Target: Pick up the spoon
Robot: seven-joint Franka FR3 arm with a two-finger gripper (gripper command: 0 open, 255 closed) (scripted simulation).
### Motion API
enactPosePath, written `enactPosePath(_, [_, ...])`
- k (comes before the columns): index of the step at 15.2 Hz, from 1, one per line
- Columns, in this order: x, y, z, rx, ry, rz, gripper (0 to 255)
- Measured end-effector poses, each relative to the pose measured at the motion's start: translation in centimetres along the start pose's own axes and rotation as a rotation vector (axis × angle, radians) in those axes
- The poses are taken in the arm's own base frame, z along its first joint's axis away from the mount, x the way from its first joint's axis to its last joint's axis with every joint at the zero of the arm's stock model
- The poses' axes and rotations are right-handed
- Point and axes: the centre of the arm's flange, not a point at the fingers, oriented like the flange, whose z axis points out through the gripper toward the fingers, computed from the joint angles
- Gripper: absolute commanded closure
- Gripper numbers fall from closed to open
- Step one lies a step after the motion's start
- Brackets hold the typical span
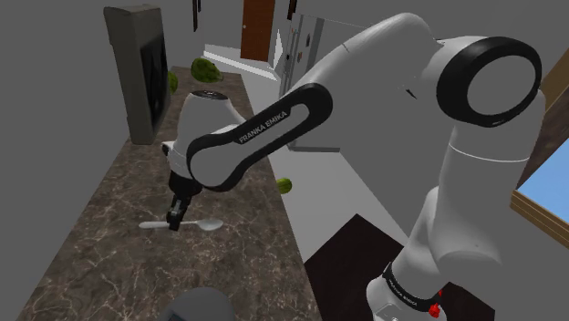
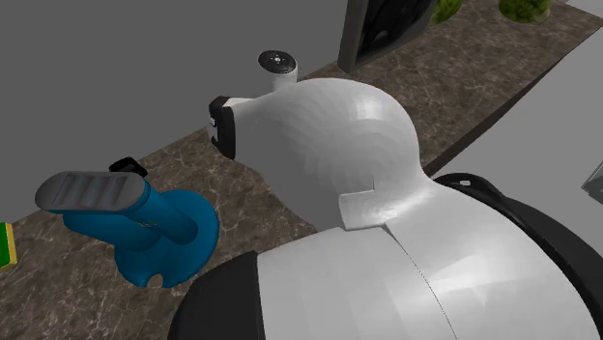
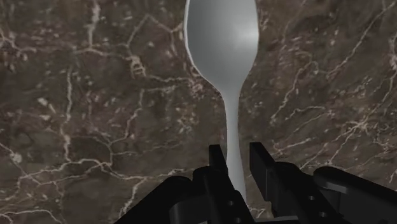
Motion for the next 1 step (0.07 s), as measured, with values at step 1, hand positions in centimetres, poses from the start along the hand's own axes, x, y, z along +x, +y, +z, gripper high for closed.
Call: enactPosePath(1, [0.13, 0.01, -0.3, 0.0, 0.0, 0.0, 255])
